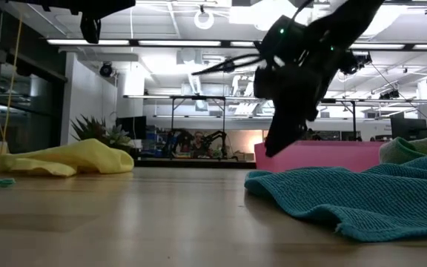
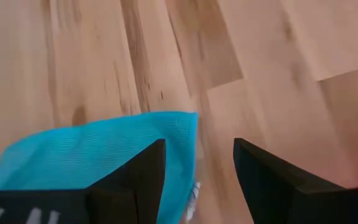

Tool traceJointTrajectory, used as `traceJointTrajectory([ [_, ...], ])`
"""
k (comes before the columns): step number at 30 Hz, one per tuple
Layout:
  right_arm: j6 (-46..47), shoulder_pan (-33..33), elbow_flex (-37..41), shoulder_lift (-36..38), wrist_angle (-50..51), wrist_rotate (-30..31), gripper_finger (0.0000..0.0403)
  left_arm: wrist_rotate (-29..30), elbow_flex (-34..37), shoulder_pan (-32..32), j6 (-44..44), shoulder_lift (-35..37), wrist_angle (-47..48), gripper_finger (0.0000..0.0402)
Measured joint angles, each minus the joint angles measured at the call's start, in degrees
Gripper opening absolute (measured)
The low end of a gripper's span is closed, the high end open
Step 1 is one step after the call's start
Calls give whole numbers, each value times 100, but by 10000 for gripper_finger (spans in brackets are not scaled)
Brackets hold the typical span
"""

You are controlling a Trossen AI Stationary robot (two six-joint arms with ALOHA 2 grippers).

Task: Fold microfiber towels
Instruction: Fold the blue microfiber cloth

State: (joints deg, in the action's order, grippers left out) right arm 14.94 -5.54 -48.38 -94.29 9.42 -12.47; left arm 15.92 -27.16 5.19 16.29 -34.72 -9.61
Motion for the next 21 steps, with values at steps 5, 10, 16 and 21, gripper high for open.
traceJointTrajectory([
  [5,-1,176,0,-419,-285,27,181,-12,1,0,0,0,69,19],
  [10,-4,385,-22,-698,-414,437,181,-17,0,0,0,0,132,19],
  [16,-4,567,-17,-764,-629,671,167,-17,1,0,0,0,134,19],
  [21,25,649,-9,-777,-671,941,93,-15,1,0,0,0,194,19],
])
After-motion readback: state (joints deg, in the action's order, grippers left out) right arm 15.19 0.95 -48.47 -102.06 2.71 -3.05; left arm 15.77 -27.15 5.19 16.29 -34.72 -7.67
